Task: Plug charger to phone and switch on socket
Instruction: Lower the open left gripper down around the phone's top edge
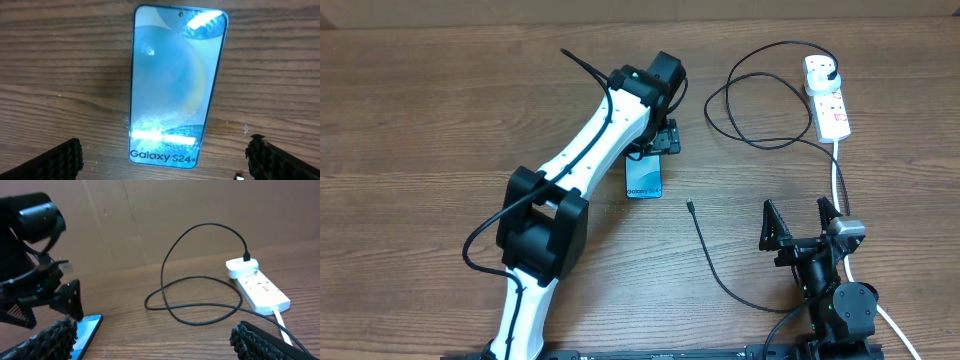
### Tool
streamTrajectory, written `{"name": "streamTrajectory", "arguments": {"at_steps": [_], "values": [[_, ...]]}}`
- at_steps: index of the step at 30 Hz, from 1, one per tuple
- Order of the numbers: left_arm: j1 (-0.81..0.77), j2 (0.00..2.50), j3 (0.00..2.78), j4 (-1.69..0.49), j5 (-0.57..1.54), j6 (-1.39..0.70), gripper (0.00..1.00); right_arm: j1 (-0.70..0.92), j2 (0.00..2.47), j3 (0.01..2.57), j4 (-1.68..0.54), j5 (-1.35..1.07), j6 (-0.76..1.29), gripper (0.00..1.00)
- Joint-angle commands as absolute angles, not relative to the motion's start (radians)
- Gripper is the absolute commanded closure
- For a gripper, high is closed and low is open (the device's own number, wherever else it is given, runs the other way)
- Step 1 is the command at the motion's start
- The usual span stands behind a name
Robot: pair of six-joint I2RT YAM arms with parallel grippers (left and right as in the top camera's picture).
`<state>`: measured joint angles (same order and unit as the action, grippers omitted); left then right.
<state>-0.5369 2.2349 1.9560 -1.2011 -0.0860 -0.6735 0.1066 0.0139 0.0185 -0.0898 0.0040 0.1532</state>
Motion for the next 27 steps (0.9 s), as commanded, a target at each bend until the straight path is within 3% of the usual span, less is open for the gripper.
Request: {"name": "streamTrajectory", "arguments": {"at_steps": [1,27], "values": [[-0.535,2.285,1.949,-1.197,-0.077,-0.650,0.00,0.113,0.003,0.008,-0.083,-0.001,0.152,0.00],[-0.509,2.302,1.930,-1.162,-0.061,-0.649,0.00,0.113,0.003,0.008,-0.084,-0.001,0.152,0.00]]}}
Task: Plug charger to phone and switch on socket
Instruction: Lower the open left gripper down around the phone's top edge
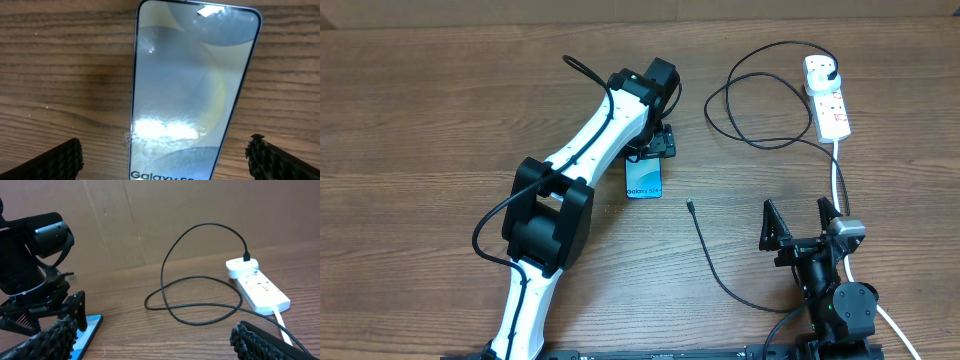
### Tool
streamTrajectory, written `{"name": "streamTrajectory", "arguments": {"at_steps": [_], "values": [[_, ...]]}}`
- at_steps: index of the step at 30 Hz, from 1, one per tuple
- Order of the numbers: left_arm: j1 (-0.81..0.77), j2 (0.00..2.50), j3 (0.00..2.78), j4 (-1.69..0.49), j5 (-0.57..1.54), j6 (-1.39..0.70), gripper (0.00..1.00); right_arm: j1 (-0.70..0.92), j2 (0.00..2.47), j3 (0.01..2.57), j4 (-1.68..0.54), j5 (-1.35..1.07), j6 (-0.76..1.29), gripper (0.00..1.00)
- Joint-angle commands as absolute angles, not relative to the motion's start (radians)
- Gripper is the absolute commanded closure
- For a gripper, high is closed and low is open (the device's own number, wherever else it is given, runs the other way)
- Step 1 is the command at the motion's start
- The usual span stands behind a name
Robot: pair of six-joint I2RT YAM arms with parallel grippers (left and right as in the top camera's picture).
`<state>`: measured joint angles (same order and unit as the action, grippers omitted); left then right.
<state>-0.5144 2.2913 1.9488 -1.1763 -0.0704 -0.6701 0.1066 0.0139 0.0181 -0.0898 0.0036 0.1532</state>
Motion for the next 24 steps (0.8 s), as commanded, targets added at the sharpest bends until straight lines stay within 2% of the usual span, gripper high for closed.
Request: {"name": "streamTrajectory", "arguments": {"at_steps": [1,24], "values": [[-0.509,2.302,1.921,-1.151,-0.062,-0.649,0.00,0.113,0.003,0.008,-0.083,-0.001,0.152,0.00],[-0.482,2.302,1.880,-1.039,-0.104,-0.650,0.00,0.113,0.003,0.008,-0.083,-0.001,0.152,0.00]]}}
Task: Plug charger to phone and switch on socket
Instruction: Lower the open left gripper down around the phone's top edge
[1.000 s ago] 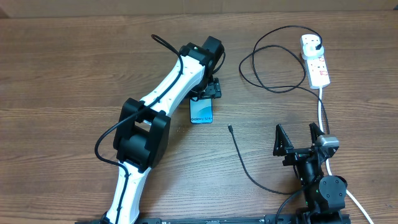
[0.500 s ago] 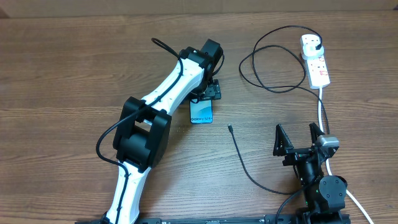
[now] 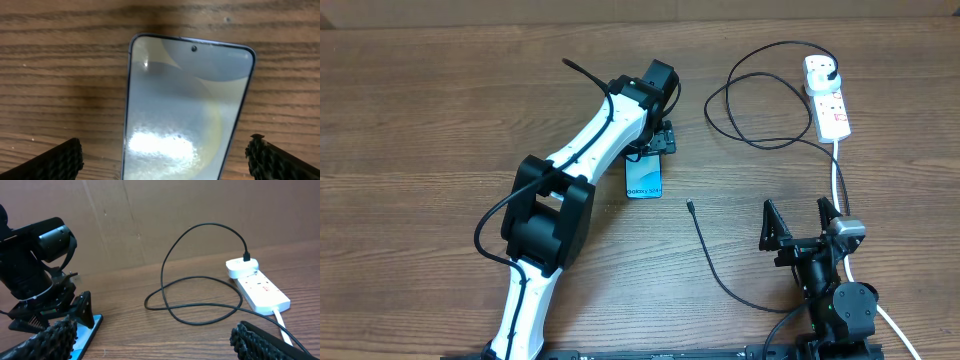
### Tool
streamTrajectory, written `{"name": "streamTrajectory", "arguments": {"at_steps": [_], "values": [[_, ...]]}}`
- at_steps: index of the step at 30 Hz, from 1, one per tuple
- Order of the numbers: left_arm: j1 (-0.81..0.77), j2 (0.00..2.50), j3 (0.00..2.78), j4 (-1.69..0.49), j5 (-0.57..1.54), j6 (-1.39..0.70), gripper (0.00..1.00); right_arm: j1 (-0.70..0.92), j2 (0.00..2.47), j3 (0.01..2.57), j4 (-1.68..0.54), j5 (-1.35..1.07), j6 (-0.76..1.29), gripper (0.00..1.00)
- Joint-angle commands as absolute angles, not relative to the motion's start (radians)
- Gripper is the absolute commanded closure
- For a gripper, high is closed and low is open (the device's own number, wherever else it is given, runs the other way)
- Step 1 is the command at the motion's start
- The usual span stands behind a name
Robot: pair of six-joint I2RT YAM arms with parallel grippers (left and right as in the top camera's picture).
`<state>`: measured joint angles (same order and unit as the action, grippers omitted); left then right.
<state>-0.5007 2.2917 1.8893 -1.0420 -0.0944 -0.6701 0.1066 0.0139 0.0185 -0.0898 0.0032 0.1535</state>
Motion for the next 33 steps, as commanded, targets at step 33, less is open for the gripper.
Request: {"name": "streamTrajectory", "arguments": {"at_steps": [33], "values": [[-0.514,2.352,1.879,-1.041,-0.035,-0.628,0.00,0.113,0.003,0.008,-0.083,-0.001,0.152,0.00]]}}
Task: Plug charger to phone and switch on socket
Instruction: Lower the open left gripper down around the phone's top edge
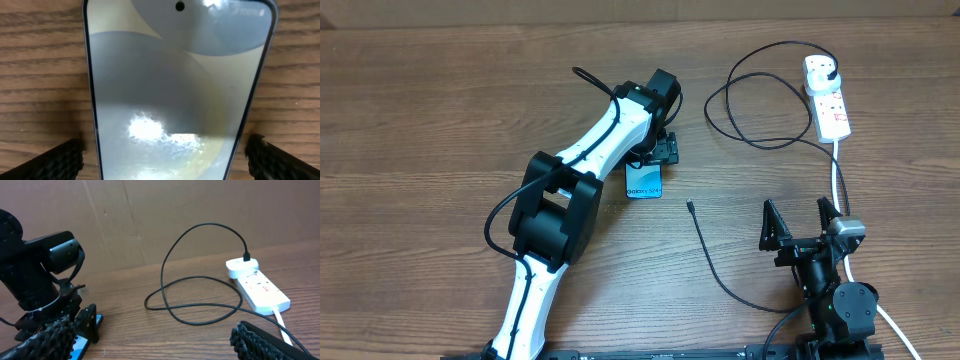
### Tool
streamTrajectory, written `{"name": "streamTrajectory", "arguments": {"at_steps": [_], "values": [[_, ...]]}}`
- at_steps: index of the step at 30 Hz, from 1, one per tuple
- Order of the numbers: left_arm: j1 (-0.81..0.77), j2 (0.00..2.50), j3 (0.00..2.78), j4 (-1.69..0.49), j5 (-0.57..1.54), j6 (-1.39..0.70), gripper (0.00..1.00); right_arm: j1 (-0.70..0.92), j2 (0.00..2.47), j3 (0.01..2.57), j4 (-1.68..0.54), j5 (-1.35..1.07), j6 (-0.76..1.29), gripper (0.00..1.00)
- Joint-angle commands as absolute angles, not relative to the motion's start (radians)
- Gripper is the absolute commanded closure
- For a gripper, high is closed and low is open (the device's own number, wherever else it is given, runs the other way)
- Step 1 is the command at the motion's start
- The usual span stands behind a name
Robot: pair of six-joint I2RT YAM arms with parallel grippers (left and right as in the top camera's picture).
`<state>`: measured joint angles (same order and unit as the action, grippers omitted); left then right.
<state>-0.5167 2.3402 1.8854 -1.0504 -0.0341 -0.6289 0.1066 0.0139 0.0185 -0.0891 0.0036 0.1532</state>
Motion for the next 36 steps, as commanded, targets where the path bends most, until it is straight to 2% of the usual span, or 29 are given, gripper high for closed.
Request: {"name": "streamTrajectory", "arguments": {"at_steps": [1,24,30,33,36], "values": [[-0.514,2.352,1.879,-1.037,-0.036,-0.628,0.00,0.113,0.003,0.008,-0.084,-0.001,0.152,0.00],[-0.511,2.352,1.820,-1.016,-0.025,-0.632,0.00,0.113,0.003,0.008,-0.084,-0.001,0.152,0.00],[-0.511,2.352,1.820,-1.017,-0.025,-0.646,0.08,0.113,0.003,0.008,-0.084,-0.001,0.152,0.00],[-0.511,2.352,1.820,-1.018,-0.025,-0.659,0.04,0.113,0.003,0.008,-0.083,-0.001,0.152,0.00],[-0.511,2.352,1.820,-1.019,-0.025,-0.659,0.07,0.113,0.003,0.008,-0.084,-0.001,0.152,0.00]]}}
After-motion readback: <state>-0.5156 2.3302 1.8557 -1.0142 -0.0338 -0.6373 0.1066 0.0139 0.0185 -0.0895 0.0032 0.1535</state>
